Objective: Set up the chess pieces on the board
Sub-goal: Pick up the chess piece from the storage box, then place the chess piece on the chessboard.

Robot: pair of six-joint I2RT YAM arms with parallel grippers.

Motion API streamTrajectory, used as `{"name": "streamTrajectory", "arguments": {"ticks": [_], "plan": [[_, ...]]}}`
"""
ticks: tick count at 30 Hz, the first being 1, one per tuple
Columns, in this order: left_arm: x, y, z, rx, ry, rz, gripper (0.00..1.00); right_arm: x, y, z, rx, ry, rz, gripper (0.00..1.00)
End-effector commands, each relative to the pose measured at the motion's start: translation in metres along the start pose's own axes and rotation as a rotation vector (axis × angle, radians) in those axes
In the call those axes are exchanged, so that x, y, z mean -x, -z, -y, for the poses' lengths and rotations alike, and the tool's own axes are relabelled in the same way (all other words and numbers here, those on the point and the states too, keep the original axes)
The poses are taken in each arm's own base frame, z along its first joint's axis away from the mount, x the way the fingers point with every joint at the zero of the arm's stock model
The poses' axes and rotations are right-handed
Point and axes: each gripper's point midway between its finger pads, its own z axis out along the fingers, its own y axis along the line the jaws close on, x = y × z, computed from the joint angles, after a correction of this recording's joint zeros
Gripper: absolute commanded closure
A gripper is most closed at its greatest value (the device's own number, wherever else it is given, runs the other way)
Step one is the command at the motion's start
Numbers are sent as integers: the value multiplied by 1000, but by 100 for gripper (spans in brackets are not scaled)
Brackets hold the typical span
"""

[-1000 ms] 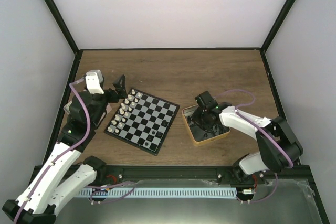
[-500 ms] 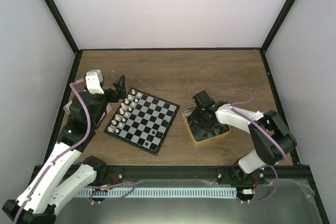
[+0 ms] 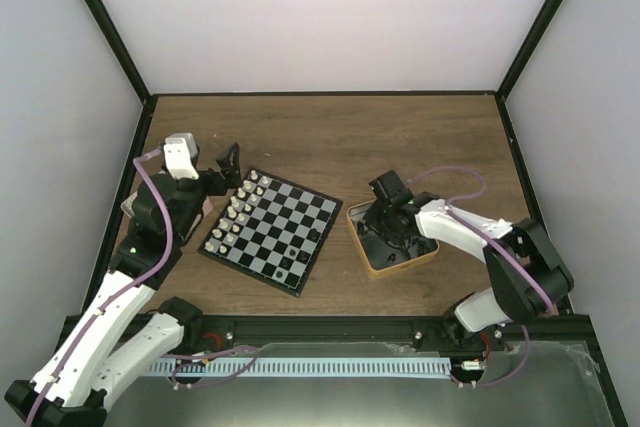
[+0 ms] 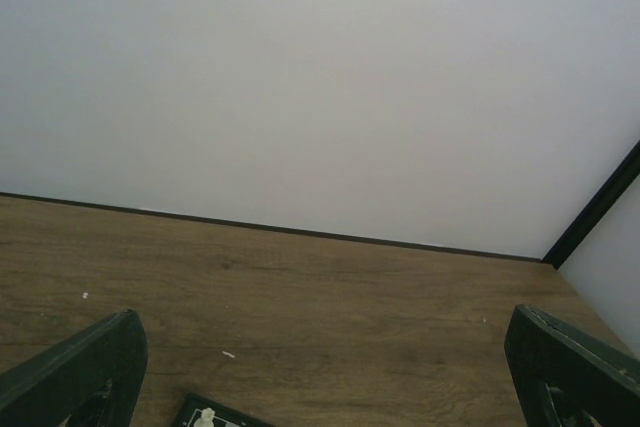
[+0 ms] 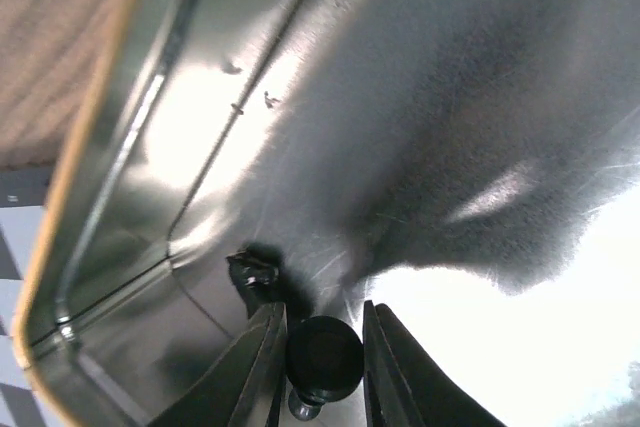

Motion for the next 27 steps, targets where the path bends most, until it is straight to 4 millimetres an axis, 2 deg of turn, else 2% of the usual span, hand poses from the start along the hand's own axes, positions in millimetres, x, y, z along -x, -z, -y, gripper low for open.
{"name": "streamTrajectory", "arguments": {"ticks": [1,8,12,18,23,27], "plan": [[-6,-3,10,-64,-2,-25,0,14,17,0,15,-26,85,79],[-40,-13,39,-233,85,-158,0,26,40,3,72,-106,158,79],[-75,-24,53,-316,168,-281,0,28,59,-7,154,-151,178,78],[-118,-29,77,-447,315,-417,3,21,88,-37,340,-203,128,79],[-137,-27,108,-568,422,-502,8,10,105,-69,507,-215,34,78],[-152,-26,127,-593,427,-530,10,4,117,-93,621,-178,-21,79]]}}
